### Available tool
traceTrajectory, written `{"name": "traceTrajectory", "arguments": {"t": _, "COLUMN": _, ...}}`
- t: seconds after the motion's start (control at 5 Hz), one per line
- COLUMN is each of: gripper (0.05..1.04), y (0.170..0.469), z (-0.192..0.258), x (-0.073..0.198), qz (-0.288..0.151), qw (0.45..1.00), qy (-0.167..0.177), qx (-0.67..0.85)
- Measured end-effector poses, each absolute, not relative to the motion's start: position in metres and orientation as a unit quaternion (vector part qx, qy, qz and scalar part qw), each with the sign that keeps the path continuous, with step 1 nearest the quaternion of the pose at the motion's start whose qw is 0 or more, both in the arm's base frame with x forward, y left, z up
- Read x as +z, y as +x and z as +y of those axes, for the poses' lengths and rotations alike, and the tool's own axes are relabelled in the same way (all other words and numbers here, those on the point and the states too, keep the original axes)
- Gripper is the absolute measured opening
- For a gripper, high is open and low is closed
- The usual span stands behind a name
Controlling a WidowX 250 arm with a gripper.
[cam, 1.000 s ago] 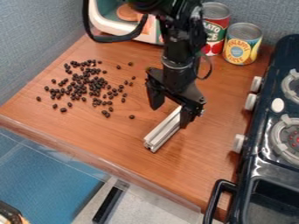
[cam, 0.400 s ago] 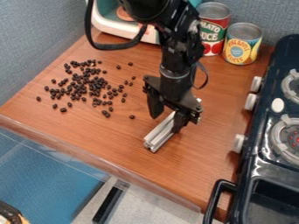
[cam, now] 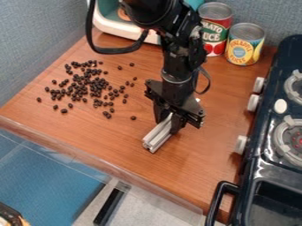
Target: Sweep into pile
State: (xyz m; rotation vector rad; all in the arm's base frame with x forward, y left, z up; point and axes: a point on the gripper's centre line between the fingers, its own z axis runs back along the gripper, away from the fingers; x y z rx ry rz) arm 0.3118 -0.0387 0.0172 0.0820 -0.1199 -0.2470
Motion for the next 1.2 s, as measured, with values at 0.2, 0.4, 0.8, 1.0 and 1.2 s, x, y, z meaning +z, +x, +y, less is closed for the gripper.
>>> {"name": "traceTrajectory", "arguments": {"t": 0.2, "gripper": 0.37, "y": 0.305, "z": -0.044, "x": 0.024, "qz": -0.045, "qw": 0.992, "qy": 0.021, "qx": -0.119}}
{"name": "traceTrajectory", "arguments": {"t": 0.4, "gripper": 0.37, "y": 0.314, "z": -0.051, "x": 0.049, "qz": -0.069, "qw": 0.991, "qy": -0.005, "qx": -0.114}}
{"name": "traceTrajectory", "arguments": {"t": 0.8, "gripper": 0.37, "y": 0.325, "z": -0.012, "x": 0.061, "qz": -0.074, "qw": 0.995, "qy": -0.006, "qx": -0.07}}
{"name": "traceTrajectory", "arguments": {"t": 1.0, "gripper": 0.37, "y": 0.326, "z": 0.021, "x": 0.062, "qz": -0.073, "qw": 0.996, "qy": 0.008, "qx": -0.047}}
{"name": "traceTrajectory", "arguments": {"t": 1.2, "gripper": 0.37, "y": 0.321, "z": 0.051, "x": 0.062, "qz": -0.066, "qw": 0.997, "qy": 0.019, "qx": -0.032}}
